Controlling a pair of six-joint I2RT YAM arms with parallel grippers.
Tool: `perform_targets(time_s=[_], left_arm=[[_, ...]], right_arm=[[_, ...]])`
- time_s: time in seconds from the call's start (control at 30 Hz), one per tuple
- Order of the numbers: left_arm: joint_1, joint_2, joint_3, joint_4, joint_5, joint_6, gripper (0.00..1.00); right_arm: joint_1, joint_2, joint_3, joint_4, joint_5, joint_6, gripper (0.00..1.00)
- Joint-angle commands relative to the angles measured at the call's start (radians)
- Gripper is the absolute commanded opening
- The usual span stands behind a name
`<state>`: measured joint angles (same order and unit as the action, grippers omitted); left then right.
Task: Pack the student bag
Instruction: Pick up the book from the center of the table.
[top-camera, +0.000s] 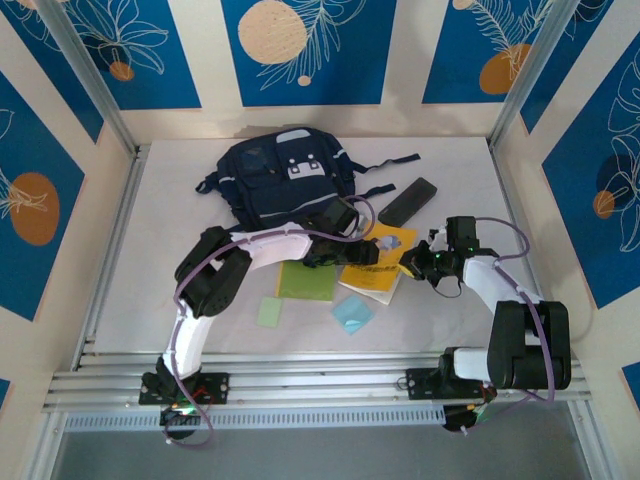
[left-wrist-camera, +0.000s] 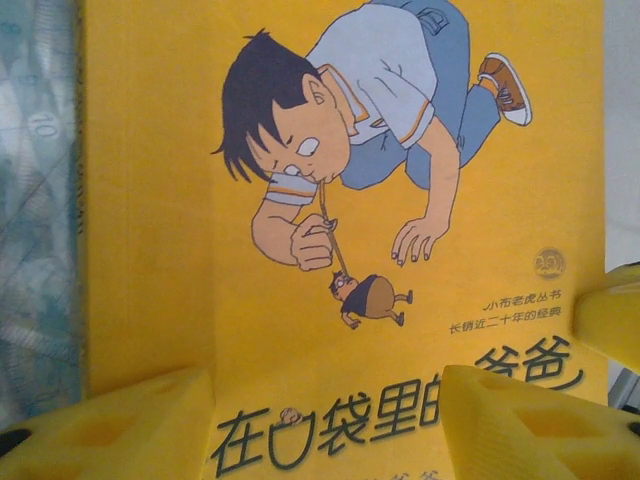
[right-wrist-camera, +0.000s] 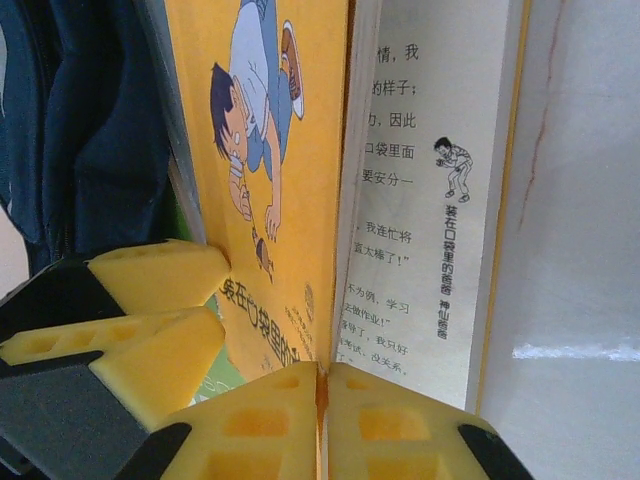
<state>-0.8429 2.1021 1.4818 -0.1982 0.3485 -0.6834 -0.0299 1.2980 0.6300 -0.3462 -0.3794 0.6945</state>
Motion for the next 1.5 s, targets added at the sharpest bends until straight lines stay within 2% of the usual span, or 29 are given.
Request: perform_targets(time_s=[0.0, 0.1, 0.27, 0.33, 0.4, 0.47, 0.57, 0.73, 0.97, 1.3, 1.47], left_arm=[[-0.006, 0.026, -0.011, 0.039, 0.042, -0.025, 0.61], [-0.006, 0.029, -0.014, 0.052, 0.053, -0.035, 0.61], [-0.004, 0.033, -0.029, 0.077, 0.069, -0.05, 0.61], [-0.001, 0.029, -0.037, 0.086, 0.076, -0.058, 0.61], [0.004, 0.017, -0.049, 0.1, 0.08, -0.065, 0.61], [0.019, -0.006, -0.056, 0.099, 0.085, -0.065, 0.61], [0.062, -0.075, -0.085, 0.111, 0.085, -0.067, 0.64], [0.161, -0.191, -0.145, 0.151, 0.062, -0.07, 0.72], [0.271, -0.255, -0.242, 0.291, 0.09, -0.171, 0.76], [0.363, -0.31, -0.382, 0.479, 0.126, -0.293, 0.79], [0.375, -0.32, -0.417, 0.483, 0.119, -0.289, 0.79]], right_arm=[[0.017, 0.006, 0.007, 0.041, -0.06, -0.018, 0.16], [0.04, 0.026, 0.013, 0.068, -0.065, -0.016, 0.21], [0.061, 0.068, 0.023, 0.088, -0.047, -0.007, 0.2], [0.061, 0.072, 0.024, 0.086, -0.036, -0.003, 0.16], [0.059, 0.068, 0.032, 0.071, -0.032, -0.005, 0.06], [0.055, 0.055, 0.049, 0.033, -0.034, -0.015, 0.0], [0.042, 0.024, 0.087, -0.042, -0.038, -0.039, 0.0], [0.03, -0.005, 0.177, -0.111, -0.131, -0.071, 0.0], [0.051, -0.017, 0.319, -0.148, -0.24, -0.063, 0.0], [0.199, 0.094, 0.493, 0.008, -0.306, 0.023, 0.0], [0.248, 0.196, 0.474, 0.131, -0.34, 0.041, 0.0]])
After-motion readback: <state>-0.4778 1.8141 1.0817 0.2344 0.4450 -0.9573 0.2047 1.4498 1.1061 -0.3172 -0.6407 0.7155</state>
